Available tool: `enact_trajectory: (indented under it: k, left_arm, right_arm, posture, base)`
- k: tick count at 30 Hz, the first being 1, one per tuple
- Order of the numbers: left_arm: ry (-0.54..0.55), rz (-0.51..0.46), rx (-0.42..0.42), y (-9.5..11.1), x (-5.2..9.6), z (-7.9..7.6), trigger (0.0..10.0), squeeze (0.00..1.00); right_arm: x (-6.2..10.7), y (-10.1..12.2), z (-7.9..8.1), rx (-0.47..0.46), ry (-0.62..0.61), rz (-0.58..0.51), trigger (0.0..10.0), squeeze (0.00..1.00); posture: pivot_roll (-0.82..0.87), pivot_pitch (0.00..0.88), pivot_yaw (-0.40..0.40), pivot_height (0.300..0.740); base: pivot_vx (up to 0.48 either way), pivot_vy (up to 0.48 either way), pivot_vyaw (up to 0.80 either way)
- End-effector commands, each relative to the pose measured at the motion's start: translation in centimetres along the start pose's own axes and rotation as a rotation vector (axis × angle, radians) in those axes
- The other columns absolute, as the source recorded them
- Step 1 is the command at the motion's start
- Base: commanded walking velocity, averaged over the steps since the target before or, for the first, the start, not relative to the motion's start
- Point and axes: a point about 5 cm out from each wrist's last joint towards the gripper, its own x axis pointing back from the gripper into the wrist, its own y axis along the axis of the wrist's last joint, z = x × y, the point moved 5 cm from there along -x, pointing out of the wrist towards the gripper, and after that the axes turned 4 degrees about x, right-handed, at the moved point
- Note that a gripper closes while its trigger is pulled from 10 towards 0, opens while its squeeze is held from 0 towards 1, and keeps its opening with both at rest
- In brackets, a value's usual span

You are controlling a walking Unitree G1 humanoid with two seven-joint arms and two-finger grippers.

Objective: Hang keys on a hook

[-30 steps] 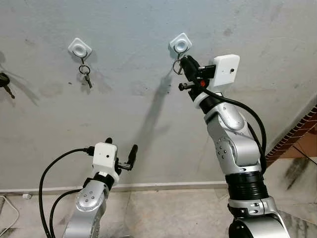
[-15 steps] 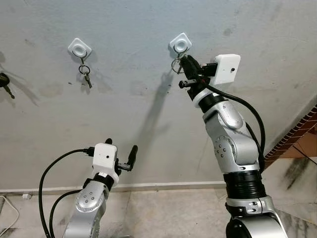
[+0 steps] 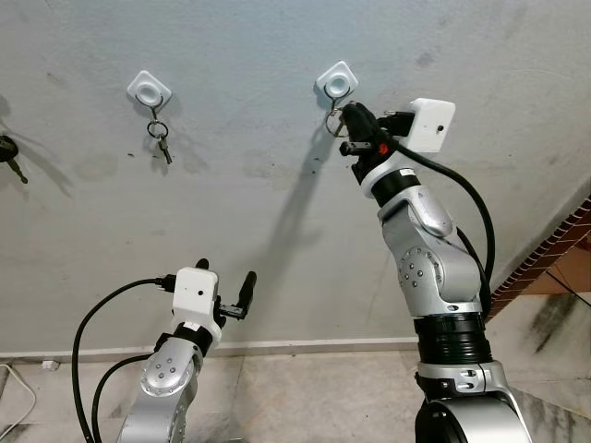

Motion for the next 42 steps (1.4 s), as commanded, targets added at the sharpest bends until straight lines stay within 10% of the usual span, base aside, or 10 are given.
enact_trajectory:
  k: [1, 23, 26, 42]
  left_arm:
    - [-0.001, 0.007, -0.009, -0.1, 0.2, 0.0, 10.0, 0.0]
    - [-0.003, 0.005, -0.012, -0.1, 0.0, 0.0, 10.0, 0.0]
    - [-0.003, 0.005, -0.013, 0.0, 0.0, 0.0, 10.0, 0.0]
    - [-0.003, 0.003, -0.015, -0.1, -0.1, 0.0, 10.0, 0.0]
  right_arm:
    - [-0.3, 0.1, 0.1, -0.022, -0.008, 0.006, 10.0, 0.0]
    - [0.9, -3.0, -0.1, 0.02, -0.015, 0.104, 10.0, 0.0]
    - [0.9, -3.1, 0.0, 0.022, -0.013, 0.107, 10.0, 1.0]
    - [1.1, -3.4, 0.2, 0.054, -0.002, 0.107, 10.0, 1.0]
  posture:
    - [0.07, 0.086, 0.025, 0.74]
    - [0.07, 0.082, 0.025, 0.74]
    - [0.07, 0.081, 0.025, 0.74]
    - [0.07, 0.078, 0.024, 0.74]
  base:
    - [0.0, 0.0, 0.0]
    - [0.0, 0.0, 0.0]
    - [0.0, 0.0, 0.0]
    - [0.0, 0.0, 0.0]
